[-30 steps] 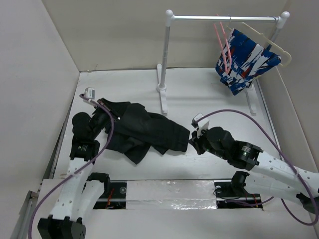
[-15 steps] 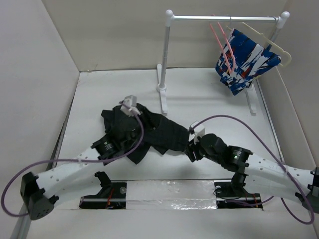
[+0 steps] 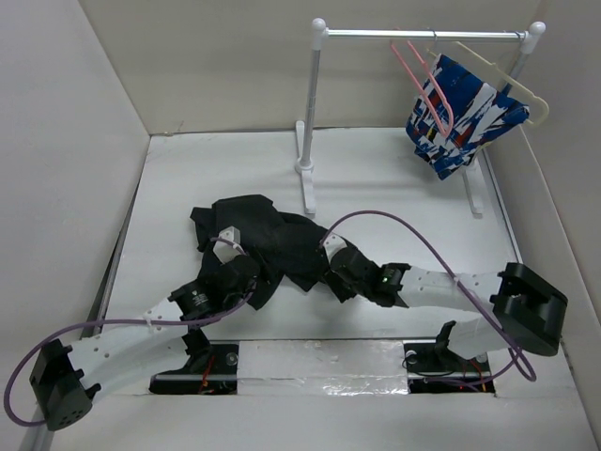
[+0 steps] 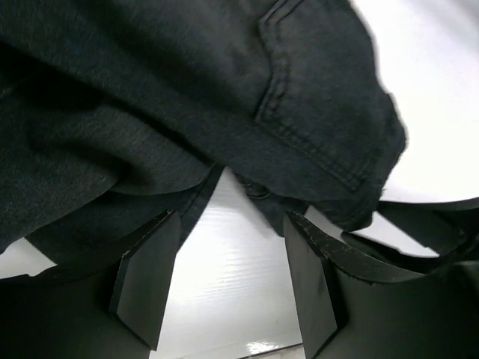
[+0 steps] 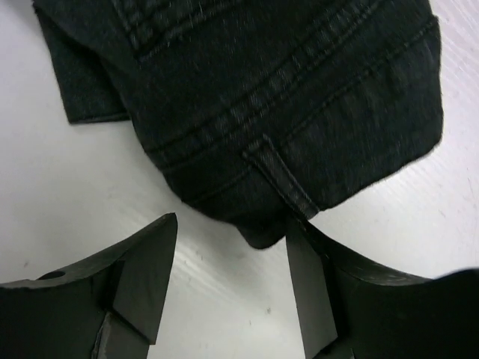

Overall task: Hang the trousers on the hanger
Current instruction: Flatten out the trousers at the center of the board.

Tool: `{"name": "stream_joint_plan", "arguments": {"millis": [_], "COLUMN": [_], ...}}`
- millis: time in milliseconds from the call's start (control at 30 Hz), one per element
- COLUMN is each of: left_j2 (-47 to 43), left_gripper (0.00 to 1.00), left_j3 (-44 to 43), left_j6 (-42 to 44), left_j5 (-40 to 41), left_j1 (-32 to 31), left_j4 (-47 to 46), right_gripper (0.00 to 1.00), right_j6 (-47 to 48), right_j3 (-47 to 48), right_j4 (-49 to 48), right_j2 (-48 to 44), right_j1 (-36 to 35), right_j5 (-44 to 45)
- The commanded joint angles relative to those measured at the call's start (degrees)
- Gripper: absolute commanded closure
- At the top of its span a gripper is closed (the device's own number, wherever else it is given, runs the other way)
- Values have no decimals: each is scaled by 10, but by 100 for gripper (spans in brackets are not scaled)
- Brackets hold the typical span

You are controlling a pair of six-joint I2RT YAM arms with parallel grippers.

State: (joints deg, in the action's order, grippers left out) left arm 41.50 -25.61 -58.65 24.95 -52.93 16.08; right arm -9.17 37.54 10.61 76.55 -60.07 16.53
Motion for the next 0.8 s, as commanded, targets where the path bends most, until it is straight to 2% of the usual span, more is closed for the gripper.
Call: {"name": "stream_joint_plan", "arguments": {"millis": [0, 33, 100, 167, 300, 333, 500, 667, 767], "left_j2": [15, 15, 8, 1, -11, -13, -21, -34, -51], "left_gripper": [45, 45, 40, 37, 30, 29, 29, 28, 22], "left_j3": [23, 27, 48, 59, 46, 40, -4, -2, 6], "left_j6": [-35, -39, -50, -56, -69, -66, -41, -23, -21], "left_j5": [-5, -5, -10, -5, 44, 55, 108, 99, 99], "left_j1": [-3, -3, -9, -9, -9, -9, -9, -9, -9], "left_j4": [11, 11, 7, 3, 22, 25, 33, 22, 22], "right_gripper": [45, 47, 75, 98, 100, 100, 100, 100, 100], "right_j6": [0, -2, -6, -18, -25, -28, -27, -34, -33], "right_j3": [29, 30, 31, 50, 102, 115, 190, 251, 280], "right_j4": [-48, -52, -65, -35, 62, 113, 205, 282, 310], "right_j2": [32, 36, 35, 23, -56, -76, -228, -288, -301], "right_j1": [-5, -5, -5, -5, -30, -30, -30, 7, 33], "right_j5": [52, 61, 83, 104, 156, 164, 220, 252, 273]}}
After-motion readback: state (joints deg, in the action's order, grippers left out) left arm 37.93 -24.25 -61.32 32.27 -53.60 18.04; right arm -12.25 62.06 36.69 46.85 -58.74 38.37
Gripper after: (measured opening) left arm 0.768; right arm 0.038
